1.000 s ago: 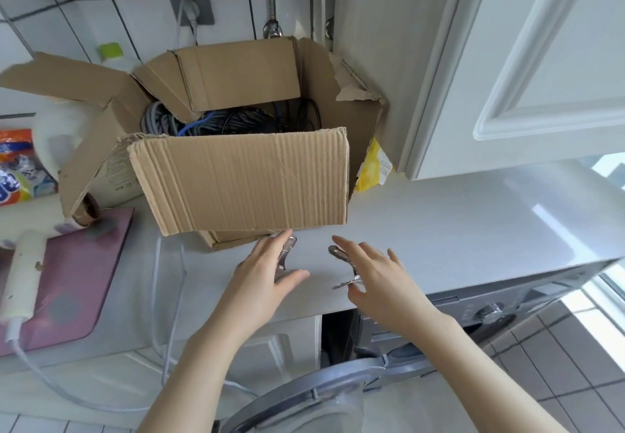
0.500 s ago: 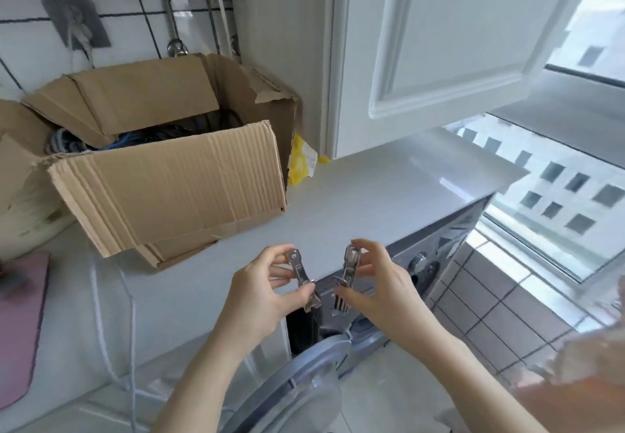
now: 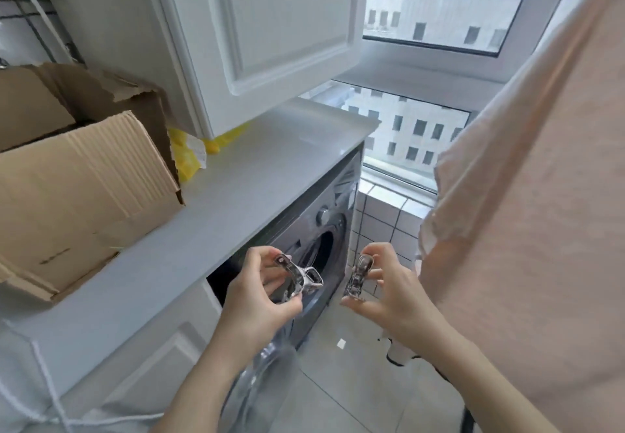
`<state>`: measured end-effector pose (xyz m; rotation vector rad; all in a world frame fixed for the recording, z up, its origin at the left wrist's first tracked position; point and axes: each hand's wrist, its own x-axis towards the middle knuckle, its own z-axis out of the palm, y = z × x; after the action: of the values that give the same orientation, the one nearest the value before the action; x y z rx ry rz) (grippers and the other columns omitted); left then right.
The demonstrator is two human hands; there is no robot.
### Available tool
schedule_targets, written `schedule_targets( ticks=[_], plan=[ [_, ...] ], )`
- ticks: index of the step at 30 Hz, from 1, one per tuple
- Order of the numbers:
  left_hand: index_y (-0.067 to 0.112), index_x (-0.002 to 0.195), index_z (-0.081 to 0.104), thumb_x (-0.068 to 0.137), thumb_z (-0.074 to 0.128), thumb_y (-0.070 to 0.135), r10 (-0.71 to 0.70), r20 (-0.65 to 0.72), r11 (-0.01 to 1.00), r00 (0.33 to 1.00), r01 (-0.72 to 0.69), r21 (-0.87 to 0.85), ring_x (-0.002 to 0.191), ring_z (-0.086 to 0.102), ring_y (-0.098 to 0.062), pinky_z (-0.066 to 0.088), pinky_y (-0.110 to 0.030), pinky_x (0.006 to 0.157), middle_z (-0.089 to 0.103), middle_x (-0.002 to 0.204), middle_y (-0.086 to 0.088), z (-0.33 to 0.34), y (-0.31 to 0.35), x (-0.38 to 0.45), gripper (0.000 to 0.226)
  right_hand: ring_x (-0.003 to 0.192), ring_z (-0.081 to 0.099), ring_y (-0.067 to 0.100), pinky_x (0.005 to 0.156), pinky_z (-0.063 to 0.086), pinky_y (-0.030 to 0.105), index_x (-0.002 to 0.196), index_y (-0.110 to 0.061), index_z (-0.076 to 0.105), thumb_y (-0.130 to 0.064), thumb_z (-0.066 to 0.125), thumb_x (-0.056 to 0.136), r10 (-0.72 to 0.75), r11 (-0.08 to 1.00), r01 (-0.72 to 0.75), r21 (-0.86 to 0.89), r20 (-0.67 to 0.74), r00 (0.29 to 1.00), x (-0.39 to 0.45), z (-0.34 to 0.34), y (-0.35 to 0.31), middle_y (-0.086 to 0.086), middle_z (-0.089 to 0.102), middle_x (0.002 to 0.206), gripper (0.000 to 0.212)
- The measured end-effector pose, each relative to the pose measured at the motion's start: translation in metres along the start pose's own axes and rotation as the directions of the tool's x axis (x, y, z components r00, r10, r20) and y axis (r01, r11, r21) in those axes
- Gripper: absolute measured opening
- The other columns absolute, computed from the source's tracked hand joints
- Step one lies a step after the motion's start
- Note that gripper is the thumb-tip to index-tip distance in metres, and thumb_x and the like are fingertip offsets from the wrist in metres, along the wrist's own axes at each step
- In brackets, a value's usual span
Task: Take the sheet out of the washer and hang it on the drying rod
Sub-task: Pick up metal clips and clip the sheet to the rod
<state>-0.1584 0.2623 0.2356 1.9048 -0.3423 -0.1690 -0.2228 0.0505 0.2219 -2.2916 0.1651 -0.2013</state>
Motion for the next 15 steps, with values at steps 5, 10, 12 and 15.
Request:
schedule_targets(
  ticks=[5,10,12,15],
  plan=[
    [0.033,0.107,0.052,0.067,0.076,-0.003,0.067,0.104,0.998,0.992,-0.066,-0.008,0.103,0.064,0.002,0.048,-0.011,0.088,0.065,0.109,0.009,0.036,0.026,-0.002,0.059,0.094,0.057,-0.008,0.084,0.052,0.027,0.11,-0.048,0.033,-0.038,0.083,0.07,0.067,0.997,-0.072,-0.023,-0.162,0.985,-0.034,-0.039,0.019,-0.026,0.051,0.101,0.065],
    [0.04,0.117,0.054,0.069,0.08,0.005,0.152,0.16,0.988,0.975,-0.152,-0.013,0.107,0.063,-0.003,0.049,-0.016,0.091,0.066,0.109,0.013,0.081,0.055,-0.004,0.065,0.095,0.06,0.001,0.084,0.054,0.032,0.118,-0.04,0.04,-0.033,0.083,0.072,0.094,0.994,-0.104,-0.032,-0.233,0.968,-0.068,-0.085,0.04,-0.021,0.053,0.11,0.064],
    [0.041,0.114,0.057,0.066,0.082,0.01,0.187,0.171,0.982,0.967,-0.185,-0.025,0.106,0.064,-0.002,0.05,-0.018,0.092,0.067,0.106,0.016,0.102,0.069,-0.007,0.062,0.097,0.059,-0.001,0.084,0.053,0.027,0.121,-0.046,0.036,-0.032,0.082,0.073,0.083,0.994,-0.099,-0.05,-0.255,0.963,-0.082,-0.106,0.05,-0.024,0.052,0.111,0.069],
    [0.036,0.116,0.056,0.067,0.078,0.004,0.249,0.224,0.968,0.942,-0.249,-0.028,0.106,0.063,-0.001,0.049,-0.014,0.092,0.068,0.104,0.015,0.14,0.091,-0.013,0.062,0.101,0.055,-0.007,0.085,0.048,0.015,0.118,-0.062,0.03,-0.021,0.079,0.075,0.033,0.993,-0.063,-0.1,-0.273,0.962,-0.102,-0.144,0.061,-0.032,0.048,0.112,0.077]
  ],
)
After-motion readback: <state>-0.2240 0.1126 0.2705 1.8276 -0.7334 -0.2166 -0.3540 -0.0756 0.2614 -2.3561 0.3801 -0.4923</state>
